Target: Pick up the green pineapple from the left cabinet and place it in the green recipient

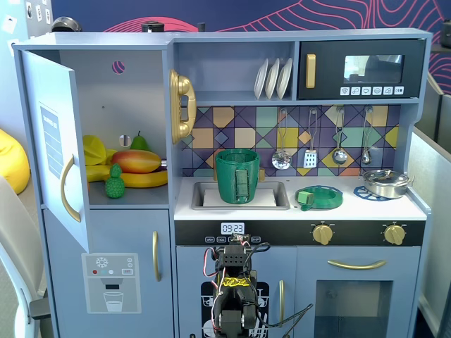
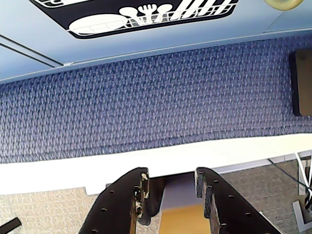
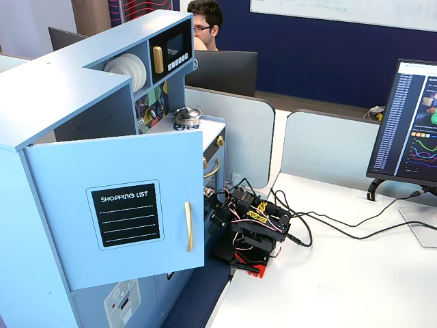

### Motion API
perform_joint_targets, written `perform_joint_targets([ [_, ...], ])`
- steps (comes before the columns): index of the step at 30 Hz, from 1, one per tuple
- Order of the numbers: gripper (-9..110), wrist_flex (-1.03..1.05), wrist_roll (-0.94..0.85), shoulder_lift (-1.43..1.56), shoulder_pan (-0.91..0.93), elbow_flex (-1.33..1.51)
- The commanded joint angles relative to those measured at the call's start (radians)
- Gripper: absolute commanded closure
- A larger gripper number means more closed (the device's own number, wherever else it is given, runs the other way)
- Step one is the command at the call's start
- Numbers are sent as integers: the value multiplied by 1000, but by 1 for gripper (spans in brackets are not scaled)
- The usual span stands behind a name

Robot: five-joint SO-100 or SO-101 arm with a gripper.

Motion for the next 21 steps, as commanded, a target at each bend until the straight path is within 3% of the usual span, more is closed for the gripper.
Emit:
perform_joint_targets([
  [1,101,164,31,-14,-28,11],
  [13,101,121,15,-17,-114,9],
  [16,101,-94,35,-18,-278,-5],
  [21,101,-764,-32,-97,-557,-41],
])
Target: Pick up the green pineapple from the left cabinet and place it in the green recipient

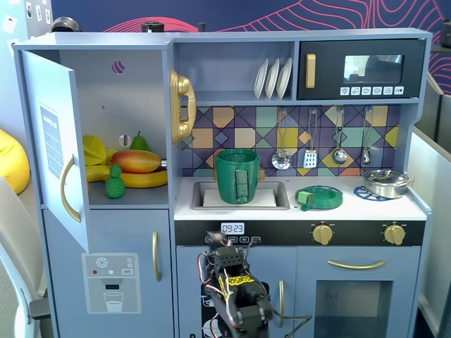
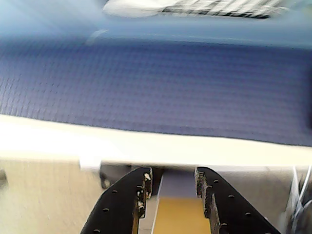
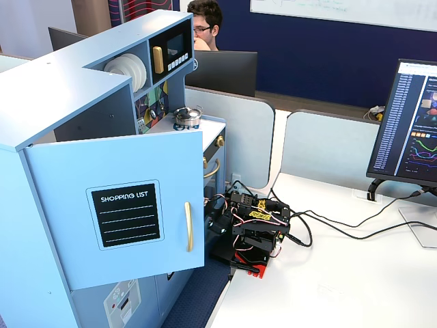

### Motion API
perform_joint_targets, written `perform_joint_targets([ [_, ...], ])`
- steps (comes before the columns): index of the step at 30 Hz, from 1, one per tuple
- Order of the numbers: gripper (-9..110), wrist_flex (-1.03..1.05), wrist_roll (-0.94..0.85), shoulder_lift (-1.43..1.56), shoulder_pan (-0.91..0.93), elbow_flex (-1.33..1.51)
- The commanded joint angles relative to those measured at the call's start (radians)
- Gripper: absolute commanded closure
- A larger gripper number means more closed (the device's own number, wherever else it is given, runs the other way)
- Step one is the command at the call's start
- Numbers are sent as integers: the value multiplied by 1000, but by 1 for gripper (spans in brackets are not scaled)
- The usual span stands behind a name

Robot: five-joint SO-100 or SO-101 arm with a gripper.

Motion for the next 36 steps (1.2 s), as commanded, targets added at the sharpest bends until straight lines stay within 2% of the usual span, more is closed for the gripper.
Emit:
perform_joint_targets([
  [1,101,-591,-57,-114,-235,-80],
  [3,101,-738,-89,-221,-327,-170],
  [9,101,-914,-169,-423,-515,-426],
  [15,100,-1017,-198,-646,-571,-647],
  [21,70,-1086,-43,-877,-488,-870],
  [26,54,-1158,-31,-1014,-439,-976],
  [30,49,-1155,-35,-1086,-434,-1045],
  [36,48,-1169,-37,-1206,-420,-1147],
])
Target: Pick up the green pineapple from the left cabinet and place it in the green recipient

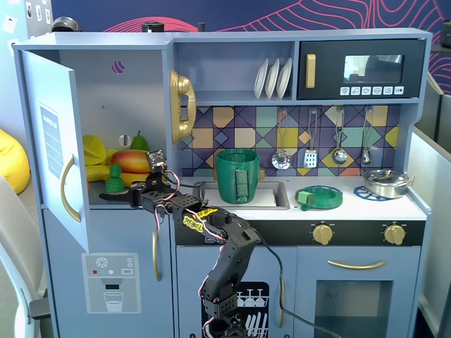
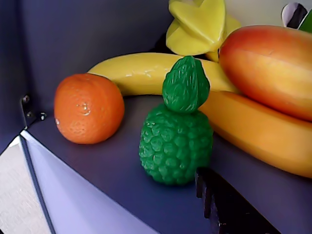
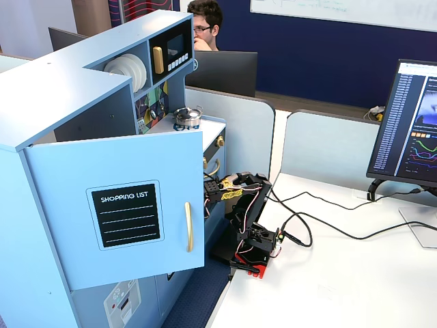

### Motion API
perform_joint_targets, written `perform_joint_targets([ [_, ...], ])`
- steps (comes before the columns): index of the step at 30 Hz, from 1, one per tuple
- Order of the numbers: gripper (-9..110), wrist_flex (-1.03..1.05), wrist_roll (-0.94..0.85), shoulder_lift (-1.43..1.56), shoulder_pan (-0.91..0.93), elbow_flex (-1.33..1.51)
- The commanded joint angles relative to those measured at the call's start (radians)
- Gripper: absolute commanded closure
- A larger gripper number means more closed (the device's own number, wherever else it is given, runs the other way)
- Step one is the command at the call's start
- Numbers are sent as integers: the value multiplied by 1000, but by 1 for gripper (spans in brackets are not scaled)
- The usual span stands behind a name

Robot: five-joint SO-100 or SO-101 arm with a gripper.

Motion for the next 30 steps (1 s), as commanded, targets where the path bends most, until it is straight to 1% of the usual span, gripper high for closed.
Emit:
perform_joint_targets([
  [1,49,-51,3,-63,28,-137],
  [9,49,-57,12,-275,69,-345],
  [16,50,-57,11,-394,67,-494],
  [30,51,-37,0,-522,54,-603],
])
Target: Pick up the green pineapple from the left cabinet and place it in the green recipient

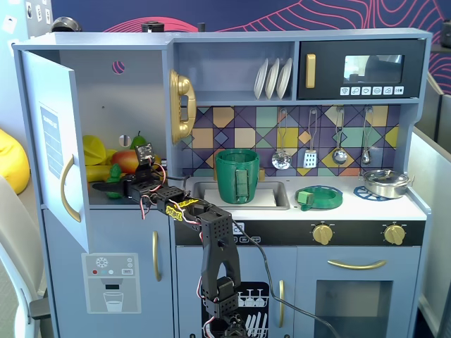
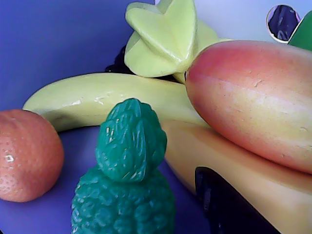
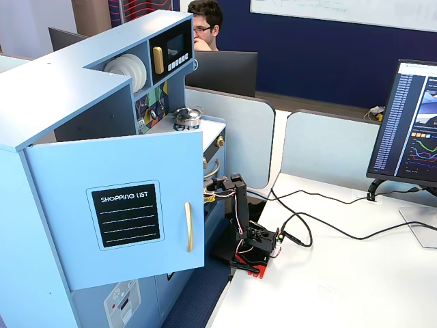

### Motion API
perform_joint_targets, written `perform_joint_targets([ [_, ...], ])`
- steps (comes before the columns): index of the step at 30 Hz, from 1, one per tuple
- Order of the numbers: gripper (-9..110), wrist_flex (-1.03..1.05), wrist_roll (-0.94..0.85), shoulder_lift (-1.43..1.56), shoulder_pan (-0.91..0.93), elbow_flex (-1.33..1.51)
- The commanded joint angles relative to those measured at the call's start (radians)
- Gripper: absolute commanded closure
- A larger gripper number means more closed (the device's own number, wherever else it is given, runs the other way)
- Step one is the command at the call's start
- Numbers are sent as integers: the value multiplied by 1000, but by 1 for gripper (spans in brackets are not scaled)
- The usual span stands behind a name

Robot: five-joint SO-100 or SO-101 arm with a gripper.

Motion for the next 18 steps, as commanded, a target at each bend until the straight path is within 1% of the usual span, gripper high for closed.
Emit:
perform_joint_targets([
  [1,51,-5,-5,-9,-9,-98],
  [8,52,15,-12,-58,-11,-147],
  [18,55,35,-31,-80,-9,-137],
])
